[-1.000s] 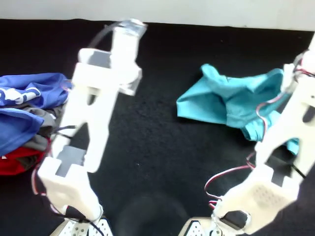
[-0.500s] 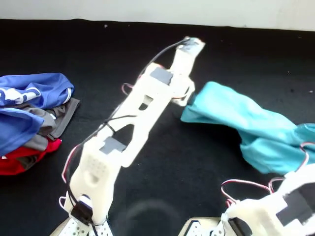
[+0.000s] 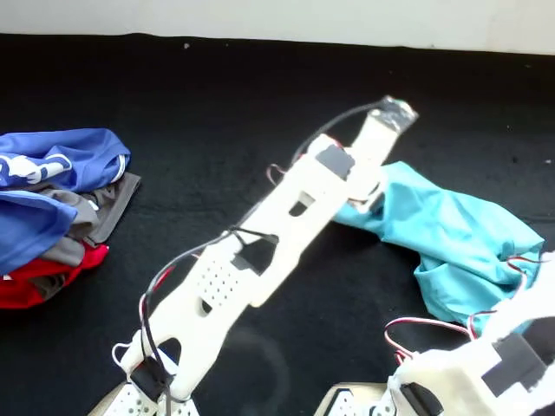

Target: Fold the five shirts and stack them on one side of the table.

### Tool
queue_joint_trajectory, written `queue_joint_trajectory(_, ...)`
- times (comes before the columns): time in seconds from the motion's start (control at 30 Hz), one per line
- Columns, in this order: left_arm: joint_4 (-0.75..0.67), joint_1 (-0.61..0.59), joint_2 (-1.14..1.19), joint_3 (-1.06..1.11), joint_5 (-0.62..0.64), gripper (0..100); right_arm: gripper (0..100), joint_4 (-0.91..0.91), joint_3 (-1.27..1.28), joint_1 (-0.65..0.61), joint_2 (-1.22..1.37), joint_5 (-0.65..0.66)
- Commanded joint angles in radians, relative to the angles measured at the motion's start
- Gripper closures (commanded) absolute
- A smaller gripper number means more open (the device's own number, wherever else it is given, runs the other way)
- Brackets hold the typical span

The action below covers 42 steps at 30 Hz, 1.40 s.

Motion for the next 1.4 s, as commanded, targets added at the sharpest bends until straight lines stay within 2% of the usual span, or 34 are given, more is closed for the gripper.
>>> queue_joint_trajectory(0.0,0.118,-0.013,-0.005,-0.09,0.005,100,99.2,-0.022,0.008,-0.077,-0.053,0.006)
queue_joint_trajectory(0.03,0.169,-0.028,-0.005,-0.107,0.005,98,99.2,-0.022,0.004,-0.094,-0.053,0.005)
queue_joint_trajectory(0.13,0.328,-0.09,-0.007,-0.196,0.005,99,99.2,-0.028,-0.001,-0.151,-0.054,-0.002)
queue_joint_trajectory(0.3,0.601,-0.255,-0.007,-0.478,-0.015,99,99.2,-0.05,-0.074,-0.242,-0.056,-0.133)
queue_joint_trajectory(0.4,0.609,-0.383,-0.054,-0.519,-0.051,99,99.2,-0.001,-0.197,-0.328,-0.056,-0.176)
queue_joint_trajectory(0.53,0.609,-0.504,-0.251,-0.386,-0.078,99,99.2,0.12,-0.435,-0.501,-0.056,-0.19)
queue_joint_trajectory(0.7,0.605,-0.587,-0.536,-0.076,-0.124,99,99.2,0.203,-0.855,-0.728,-0.056,-0.19)
queue_joint_trajectory(0.8,0.597,-0.567,-0.648,0.077,-0.124,99,99.2,0.205,-1.044,-0.736,-0.056,-0.189)
queue_joint_trajectory(0.93,0.566,-0.473,-0.673,0.162,-0.118,98,99.2,0.205,-1.052,-0.602,-0.079,-0.183)
queue_joint_trajectory(1.17,0.425,-0.315,-0.561,0.168,-0.084,77,99.2,0.205,-0.817,-0.424,-0.236,-0.097)
queue_joint_trajectory(1.27,0.308,-0.243,-0.486,0.168,0.021,75,99.2,0.202,-0.659,-0.394,-0.332,-0.055)
queue_joint_trajectory(1.37,0.213,-0.17,-0.395,0.168,0.037,75,99.2,0.199,-0.518,-0.375,-0.432,-0.025)
